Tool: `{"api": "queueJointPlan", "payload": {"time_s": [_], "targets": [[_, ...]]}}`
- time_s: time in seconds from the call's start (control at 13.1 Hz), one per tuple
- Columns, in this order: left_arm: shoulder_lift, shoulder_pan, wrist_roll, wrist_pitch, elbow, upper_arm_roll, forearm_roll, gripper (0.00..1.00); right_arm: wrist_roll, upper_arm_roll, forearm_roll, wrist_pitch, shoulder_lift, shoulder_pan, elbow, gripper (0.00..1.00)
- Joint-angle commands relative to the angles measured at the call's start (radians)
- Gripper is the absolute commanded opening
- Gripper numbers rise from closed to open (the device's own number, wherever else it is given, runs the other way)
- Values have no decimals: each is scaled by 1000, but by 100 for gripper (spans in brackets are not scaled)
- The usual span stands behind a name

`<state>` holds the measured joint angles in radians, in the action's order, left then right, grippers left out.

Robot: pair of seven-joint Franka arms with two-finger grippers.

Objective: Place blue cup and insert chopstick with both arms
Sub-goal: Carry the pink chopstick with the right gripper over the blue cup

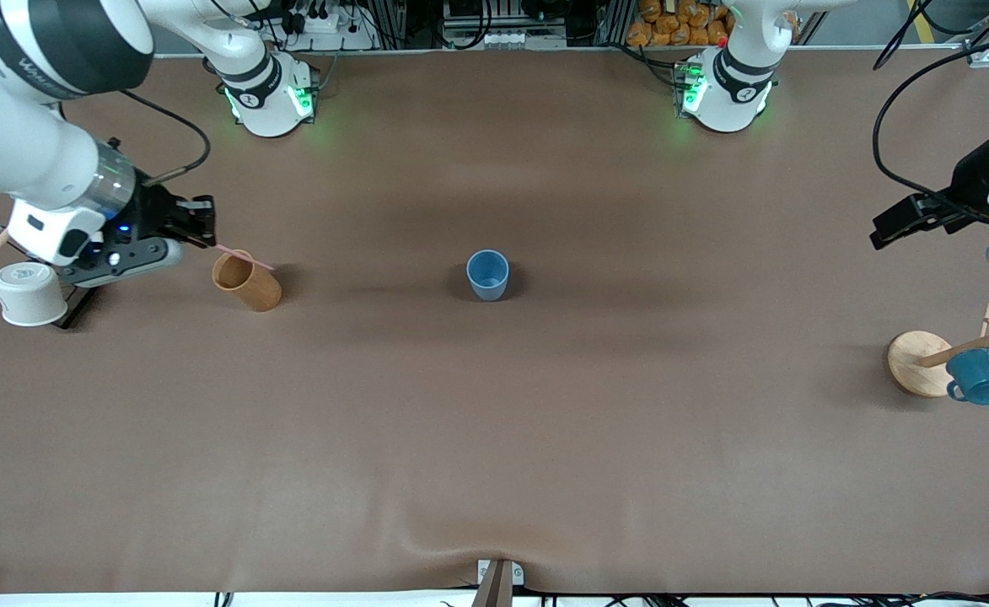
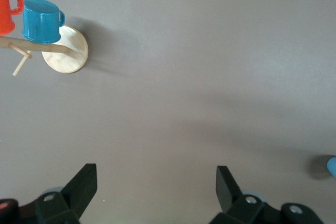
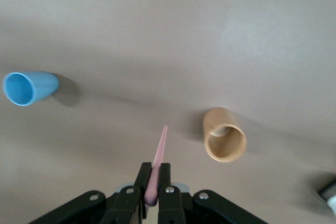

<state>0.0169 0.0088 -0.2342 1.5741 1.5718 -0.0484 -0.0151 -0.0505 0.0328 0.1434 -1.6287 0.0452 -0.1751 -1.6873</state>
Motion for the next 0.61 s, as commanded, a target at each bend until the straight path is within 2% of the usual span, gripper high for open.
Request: {"api": "queueJointPlan", "payload": {"time_s": [0.0,0.38,0.54], "targets": [[-20,20,50,-19,13,-10,-19,100,61,-5,42,-61,27,-79,15,0],[-23,22,52,-28,14,-13,-20,100,286,-5,44,-227,102,-289,17,0],[-22,20,53,-26,14,-16,-20,100,366,-2,42,-273,131,-329,21,0]]}}
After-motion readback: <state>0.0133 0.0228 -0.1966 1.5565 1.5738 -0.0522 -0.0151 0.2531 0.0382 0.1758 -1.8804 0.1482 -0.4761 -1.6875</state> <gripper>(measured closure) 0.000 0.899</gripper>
